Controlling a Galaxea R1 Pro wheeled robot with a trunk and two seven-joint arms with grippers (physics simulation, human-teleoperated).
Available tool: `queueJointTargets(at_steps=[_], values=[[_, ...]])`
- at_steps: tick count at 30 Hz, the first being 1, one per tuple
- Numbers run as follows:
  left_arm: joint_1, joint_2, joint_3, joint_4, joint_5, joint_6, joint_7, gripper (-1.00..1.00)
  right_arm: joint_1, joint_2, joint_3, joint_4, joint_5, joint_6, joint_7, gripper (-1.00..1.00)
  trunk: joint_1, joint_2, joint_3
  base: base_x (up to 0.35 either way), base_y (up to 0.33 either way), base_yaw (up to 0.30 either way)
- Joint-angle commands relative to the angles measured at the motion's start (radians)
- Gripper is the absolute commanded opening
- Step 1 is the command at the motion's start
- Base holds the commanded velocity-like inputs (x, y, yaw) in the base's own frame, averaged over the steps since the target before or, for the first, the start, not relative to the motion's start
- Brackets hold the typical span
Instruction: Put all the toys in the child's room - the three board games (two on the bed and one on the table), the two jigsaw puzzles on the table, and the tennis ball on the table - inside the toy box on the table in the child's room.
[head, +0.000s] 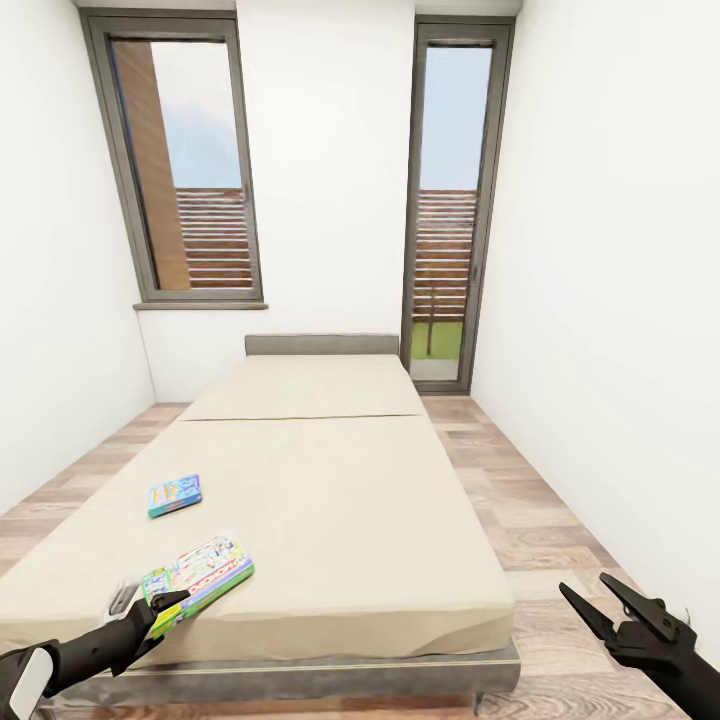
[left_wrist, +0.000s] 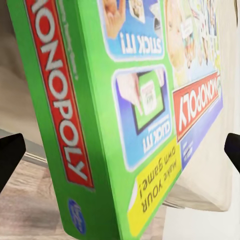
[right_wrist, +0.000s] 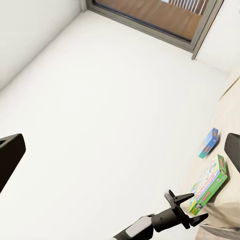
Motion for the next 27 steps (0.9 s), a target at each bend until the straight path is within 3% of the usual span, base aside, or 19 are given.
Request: queueJointTargets(at_steps=[1,8,9,15,27], values=[[-0.001,0.0,0.003,0.0,-0.001,0.005,-0.003,1.0,0.0,0.0,0.0,-0.001,-0.003,0.006,0.0,1.0,0.0,0.0,-0.001,0.0,0.0,0.0],[-0.001,0.0,0.003,0.0,-0.001,0.005,-0.003,1.0,0.0,0.0,0.0,-0.001,-0.003,0.006,0.0,1.0,0.0,0.0,-0.001,0.0,0.0,0.0],[-0.001,0.0,0.003,0.0,-0.001,0.005,-0.003,-1.0,0.0,0.0,0.0,-0.001,-0.003,0.006,0.0,1.0,0.0,0.0,-0.001,0.0,0.0,0.0],[-0.001,0.0,0.007,0.0,0.0,0.008,-0.003,-1.0,0.0,0.0,0.0,-0.001,-0.003,0.006,0.0,1.0,0.0,0.0,-0.001,0.0,0.0,0.0],[-0.001,0.0,0.01,0.0,0.0,0.006,-0.005,-1.0,0.0,0.0,0.0,-0.001,-0.003,0.006,0.0,1.0,-0.046,0.084,0.037,0.0,0.0,0.0]])
